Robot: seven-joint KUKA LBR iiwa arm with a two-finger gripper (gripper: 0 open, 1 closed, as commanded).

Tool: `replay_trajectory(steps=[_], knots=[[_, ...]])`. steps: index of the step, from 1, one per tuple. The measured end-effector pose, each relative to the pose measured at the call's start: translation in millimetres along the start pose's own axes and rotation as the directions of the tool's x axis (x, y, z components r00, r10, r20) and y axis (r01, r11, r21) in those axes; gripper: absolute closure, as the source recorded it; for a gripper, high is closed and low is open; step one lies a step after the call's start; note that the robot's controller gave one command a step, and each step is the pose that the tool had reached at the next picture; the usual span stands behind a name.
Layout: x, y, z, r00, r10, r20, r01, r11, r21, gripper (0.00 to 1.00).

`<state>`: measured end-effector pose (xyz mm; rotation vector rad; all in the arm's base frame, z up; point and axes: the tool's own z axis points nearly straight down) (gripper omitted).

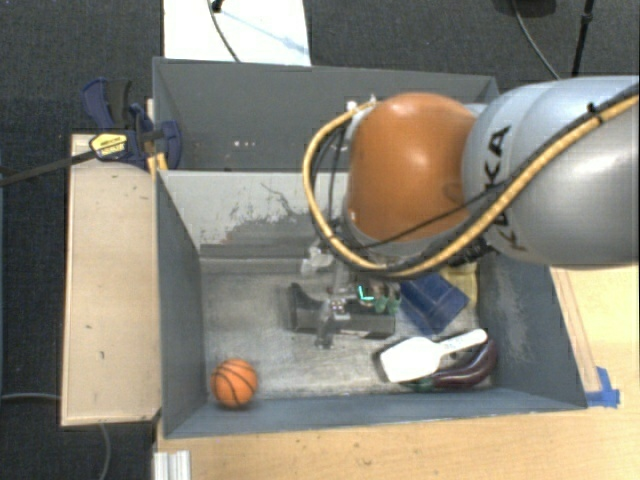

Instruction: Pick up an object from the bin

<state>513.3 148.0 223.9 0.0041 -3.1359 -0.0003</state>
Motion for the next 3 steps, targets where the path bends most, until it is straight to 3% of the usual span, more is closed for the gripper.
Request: replay_trajectory(steps=[1, 2, 3], knots=[[-1.8, -0.9, -4.2, 1.000, 0.004, 0.008, -0.004, 1.000, -0.001, 0.00], [-29.1, -31.3, 108.9, 1.000, -0.020, 0.007, 0.020, 1.000, -0.004, 1.00], [-29.1, -31.3, 108.9, 1.000, -0.018, 0.007, 0.018, 1.000, -0.004, 1.00]])
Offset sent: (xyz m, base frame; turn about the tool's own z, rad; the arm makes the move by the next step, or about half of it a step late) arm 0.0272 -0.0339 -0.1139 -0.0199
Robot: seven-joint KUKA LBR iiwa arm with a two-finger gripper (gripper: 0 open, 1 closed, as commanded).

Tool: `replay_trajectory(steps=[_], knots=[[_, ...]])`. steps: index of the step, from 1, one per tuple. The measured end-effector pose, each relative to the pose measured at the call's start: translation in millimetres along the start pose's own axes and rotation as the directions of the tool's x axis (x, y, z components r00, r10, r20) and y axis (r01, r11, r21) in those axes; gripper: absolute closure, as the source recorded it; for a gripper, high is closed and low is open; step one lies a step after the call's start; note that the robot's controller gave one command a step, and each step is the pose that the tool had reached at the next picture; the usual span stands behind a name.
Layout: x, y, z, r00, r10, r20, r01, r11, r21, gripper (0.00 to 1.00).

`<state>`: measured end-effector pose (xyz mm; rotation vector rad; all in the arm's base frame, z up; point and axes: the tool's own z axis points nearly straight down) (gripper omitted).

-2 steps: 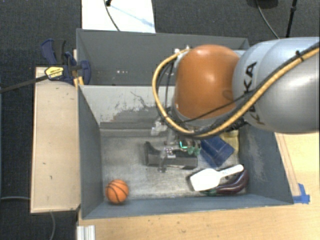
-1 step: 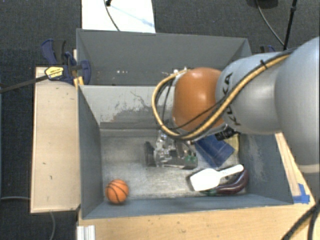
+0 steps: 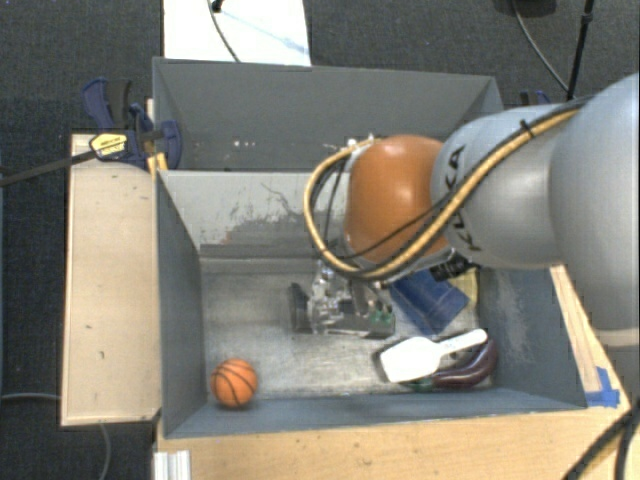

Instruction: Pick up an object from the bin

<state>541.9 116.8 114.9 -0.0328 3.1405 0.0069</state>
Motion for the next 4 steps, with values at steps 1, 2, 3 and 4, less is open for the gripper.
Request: replay_trajectory(steps=[1, 2, 3, 4], knots=[[2.1, -2.2, -41.1, 1.000, -0.017, -0.006, 0.017, 1.000, 0.004, 1.00], [-5.5, -1.0, -102.8, 1.000, -0.016, -0.001, 0.016, 1.000, 0.004, 1.00], [-12.4, -8.5, -178.7, 1.000, -0.023, 0.000, 0.023, 1.000, 0.004, 1.00], [-13.9, -10.1, -193.5, 1.000, -0.023, 0.003, 0.023, 1.000, 0.004, 1.00]])
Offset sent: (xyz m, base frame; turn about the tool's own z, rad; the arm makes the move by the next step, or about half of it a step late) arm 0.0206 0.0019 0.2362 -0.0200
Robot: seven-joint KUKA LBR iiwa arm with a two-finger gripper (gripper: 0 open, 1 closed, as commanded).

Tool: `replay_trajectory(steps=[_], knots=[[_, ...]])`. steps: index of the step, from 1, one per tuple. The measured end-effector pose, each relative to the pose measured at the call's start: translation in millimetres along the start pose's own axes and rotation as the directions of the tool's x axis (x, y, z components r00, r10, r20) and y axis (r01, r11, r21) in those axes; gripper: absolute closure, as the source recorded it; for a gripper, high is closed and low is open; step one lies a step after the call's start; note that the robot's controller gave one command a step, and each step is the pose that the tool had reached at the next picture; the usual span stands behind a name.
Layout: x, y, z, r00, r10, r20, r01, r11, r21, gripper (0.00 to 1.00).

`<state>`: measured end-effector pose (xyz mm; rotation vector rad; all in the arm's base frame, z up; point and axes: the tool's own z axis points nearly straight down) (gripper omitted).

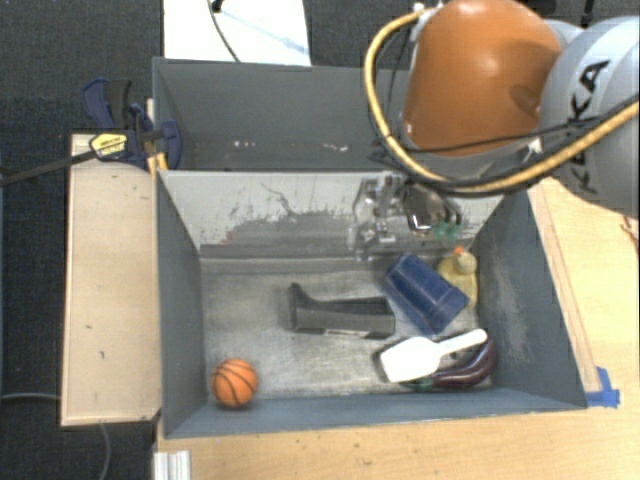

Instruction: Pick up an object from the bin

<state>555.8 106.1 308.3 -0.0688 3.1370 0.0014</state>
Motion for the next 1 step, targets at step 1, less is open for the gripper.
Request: replay_trajectory(steps=[1], knots=[[2.6, -7.9, -19.7, 1.000, -0.014, -0.003, 0.014, 1.000, 0.001, 1.00]])
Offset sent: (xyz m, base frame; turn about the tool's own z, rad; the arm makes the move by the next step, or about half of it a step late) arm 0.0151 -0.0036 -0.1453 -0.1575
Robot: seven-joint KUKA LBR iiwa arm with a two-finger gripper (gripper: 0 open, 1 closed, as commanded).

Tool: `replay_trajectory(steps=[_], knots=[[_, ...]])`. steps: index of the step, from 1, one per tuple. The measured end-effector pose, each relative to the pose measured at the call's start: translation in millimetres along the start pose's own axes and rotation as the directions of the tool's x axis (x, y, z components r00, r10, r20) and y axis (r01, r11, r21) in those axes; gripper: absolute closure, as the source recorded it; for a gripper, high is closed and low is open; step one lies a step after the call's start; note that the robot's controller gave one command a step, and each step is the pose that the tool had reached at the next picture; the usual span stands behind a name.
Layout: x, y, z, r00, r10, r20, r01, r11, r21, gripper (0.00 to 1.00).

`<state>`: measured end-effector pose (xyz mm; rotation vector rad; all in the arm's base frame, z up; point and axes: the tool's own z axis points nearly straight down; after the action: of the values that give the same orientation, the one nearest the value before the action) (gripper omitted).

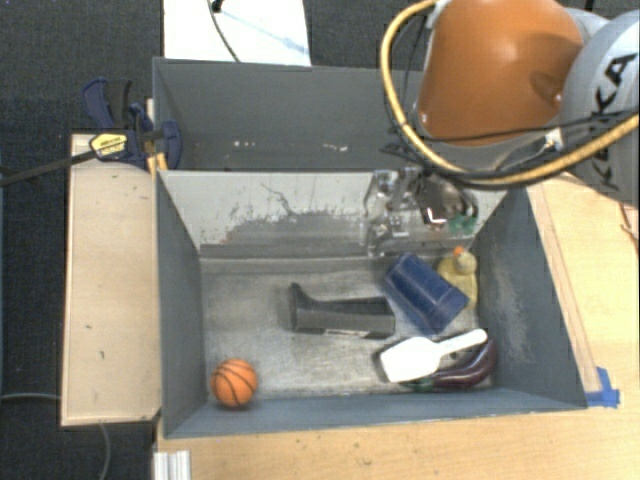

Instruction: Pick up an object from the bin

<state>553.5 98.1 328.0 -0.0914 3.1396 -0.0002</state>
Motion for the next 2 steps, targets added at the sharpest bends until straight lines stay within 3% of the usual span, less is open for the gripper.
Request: replay_trajectory(steps=[1, 2], knots=[[-14.4, 2.4, 121.2, 0.994, -0.110, 0.007, 0.110, 0.994, 0.000, 0.00], [-16.5, 3.4, 168.6, 0.990, -0.142, -0.005, 0.142, 0.990, -0.001, 0.00]])
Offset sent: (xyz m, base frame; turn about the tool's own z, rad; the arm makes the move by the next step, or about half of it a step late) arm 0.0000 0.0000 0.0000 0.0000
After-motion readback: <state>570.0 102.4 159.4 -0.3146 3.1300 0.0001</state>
